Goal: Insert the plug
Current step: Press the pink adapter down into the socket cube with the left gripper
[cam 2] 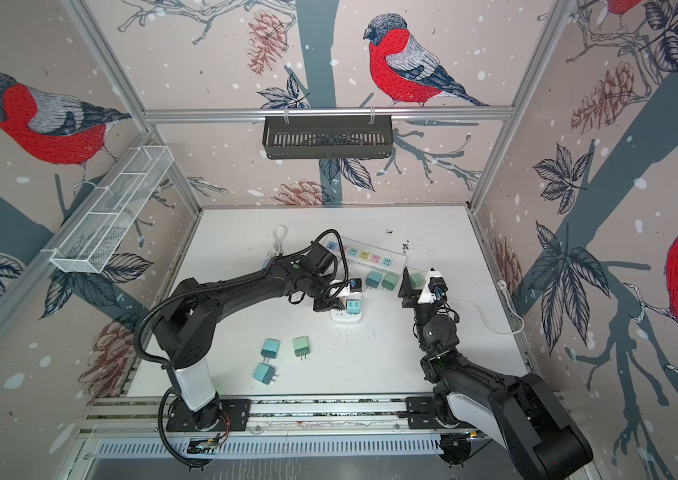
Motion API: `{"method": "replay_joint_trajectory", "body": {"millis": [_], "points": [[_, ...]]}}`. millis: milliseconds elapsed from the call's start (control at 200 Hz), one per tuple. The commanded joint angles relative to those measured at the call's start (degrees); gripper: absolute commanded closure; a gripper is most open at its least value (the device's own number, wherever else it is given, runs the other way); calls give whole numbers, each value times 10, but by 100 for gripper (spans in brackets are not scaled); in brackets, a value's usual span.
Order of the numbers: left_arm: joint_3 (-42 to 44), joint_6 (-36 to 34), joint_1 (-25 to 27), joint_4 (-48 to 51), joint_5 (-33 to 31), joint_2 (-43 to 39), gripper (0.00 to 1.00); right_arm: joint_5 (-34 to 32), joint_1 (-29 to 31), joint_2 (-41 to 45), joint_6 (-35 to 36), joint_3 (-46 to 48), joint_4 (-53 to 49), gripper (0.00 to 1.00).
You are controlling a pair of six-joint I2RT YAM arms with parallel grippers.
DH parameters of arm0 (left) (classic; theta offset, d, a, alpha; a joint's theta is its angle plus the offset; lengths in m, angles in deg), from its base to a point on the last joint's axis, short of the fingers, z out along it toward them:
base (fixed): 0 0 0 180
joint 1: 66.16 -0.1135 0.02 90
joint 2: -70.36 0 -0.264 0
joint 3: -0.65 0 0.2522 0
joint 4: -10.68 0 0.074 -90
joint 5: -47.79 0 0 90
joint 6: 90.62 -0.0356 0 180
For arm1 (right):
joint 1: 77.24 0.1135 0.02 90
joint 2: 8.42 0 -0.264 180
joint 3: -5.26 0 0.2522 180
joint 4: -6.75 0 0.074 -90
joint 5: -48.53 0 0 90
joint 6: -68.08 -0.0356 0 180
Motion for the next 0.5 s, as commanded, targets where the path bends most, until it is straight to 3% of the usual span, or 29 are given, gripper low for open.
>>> {"method": "replay_joint_trajectory", "body": {"millis": [0,495], "points": [[-3,1,2,32,-9,4,100,6,0,2,-6,0,10,25],[-2,8,9,43,-12,-3,100,6,0,7,-6,3,10,25]]}}
